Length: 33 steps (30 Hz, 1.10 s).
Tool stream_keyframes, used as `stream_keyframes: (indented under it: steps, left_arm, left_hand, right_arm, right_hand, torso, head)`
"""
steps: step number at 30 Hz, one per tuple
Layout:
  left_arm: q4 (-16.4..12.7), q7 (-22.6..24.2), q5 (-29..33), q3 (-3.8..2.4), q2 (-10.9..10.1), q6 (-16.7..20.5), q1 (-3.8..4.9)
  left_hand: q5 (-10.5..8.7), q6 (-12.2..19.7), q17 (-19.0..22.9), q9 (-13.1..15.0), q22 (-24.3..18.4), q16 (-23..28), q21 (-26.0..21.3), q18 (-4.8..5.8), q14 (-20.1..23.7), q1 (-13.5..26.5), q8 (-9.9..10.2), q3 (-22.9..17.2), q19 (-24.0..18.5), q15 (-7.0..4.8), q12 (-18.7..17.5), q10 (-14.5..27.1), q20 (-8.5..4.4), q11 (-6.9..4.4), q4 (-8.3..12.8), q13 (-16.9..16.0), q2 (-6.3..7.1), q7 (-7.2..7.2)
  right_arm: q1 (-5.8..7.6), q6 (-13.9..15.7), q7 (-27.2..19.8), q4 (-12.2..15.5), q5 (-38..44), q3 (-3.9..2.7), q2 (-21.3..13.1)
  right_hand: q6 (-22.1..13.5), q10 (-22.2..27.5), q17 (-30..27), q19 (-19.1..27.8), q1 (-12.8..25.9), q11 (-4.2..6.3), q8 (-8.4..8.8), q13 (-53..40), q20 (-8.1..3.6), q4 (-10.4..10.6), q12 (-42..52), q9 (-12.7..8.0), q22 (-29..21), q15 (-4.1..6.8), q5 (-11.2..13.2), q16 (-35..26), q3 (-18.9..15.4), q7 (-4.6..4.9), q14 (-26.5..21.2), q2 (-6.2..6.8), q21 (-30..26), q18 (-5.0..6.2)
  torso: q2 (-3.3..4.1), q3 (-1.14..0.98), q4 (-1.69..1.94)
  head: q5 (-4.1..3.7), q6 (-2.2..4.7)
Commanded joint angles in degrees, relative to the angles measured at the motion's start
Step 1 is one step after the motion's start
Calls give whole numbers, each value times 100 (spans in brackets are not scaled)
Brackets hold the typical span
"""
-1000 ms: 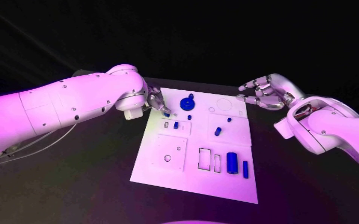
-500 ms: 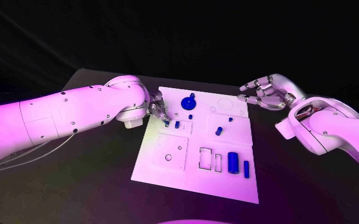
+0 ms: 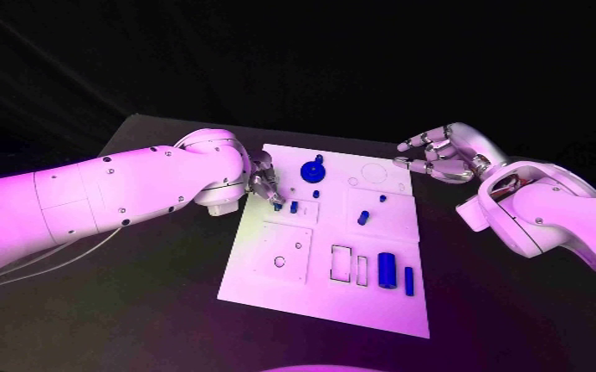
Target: Assemble the parts on the task board
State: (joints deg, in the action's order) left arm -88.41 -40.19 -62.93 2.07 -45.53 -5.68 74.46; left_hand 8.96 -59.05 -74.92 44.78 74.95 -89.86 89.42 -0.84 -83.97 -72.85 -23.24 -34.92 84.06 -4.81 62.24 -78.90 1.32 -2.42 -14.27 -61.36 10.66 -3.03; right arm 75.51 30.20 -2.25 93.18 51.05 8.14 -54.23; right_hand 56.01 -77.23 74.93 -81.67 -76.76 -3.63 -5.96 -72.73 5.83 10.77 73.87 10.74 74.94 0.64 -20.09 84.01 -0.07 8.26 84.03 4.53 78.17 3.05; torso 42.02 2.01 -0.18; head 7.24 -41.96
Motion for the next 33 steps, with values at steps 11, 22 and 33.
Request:
stream_keyframes:
  steps: [11, 22, 33]
  left_arm:
    - [18, -121, -252, -4, 34, -128, -8]
    - [72, -152, -318, -4, 35, -247, -12]
    - [79, -158, -299, -3, 50, -345, -20]
  left_hand:
    - [32, -89, -1508, 421, 1471, -14, 36, 74, -603, 62, -81, -681, 570, -47, 53, -64, -37, -7, 621, -24, -25, 153]
    - [24, -90, -1508, 457, 1475, -14, 39, 75, -603, 89, -113, -697, 573, -52, 65, -76, -41, -13, 620, -31, -15, 161]
    - [16, -92, -1508, 479, 1481, -14, 42, 77, -603, 110, -133, -702, 577, -54, 67, -81, -42, -16, 615, -30, -7, 167]
  right_arm:
    - [-5, -35, -46, 4, 35, 0, 6]
    - [-5, -35, -43, 10, 36, 0, -1]
    - [-5, -37, -43, 11, 37, 0, -3]
  right_hand:
    - [28, -6, 297, 5, 12, 32, -24, -1, -40, -8, -10, 7, 550, 20, -31, -27, -22, -12, 324, -19, -22, 25]
    - [28, -6, 297, 5, 12, 32, -24, -1, -40, -8, -10, 7, 550, 20, -31, -27, -22, -12, 324, -19, -22, 25]
    - [28, -6, 297, 5, 12, 32, -24, -1, -40, -8, -10, 7, 550, 20, -31, -27, -22, -12, 324, -19, -22, 25]
  torso:
    - [1, 3, 2]
    - [-1, 3, 2]
    - [-1, 1, 0]
  head:
    - [17, -11]
    - [13, -36]
    - [16, -42]
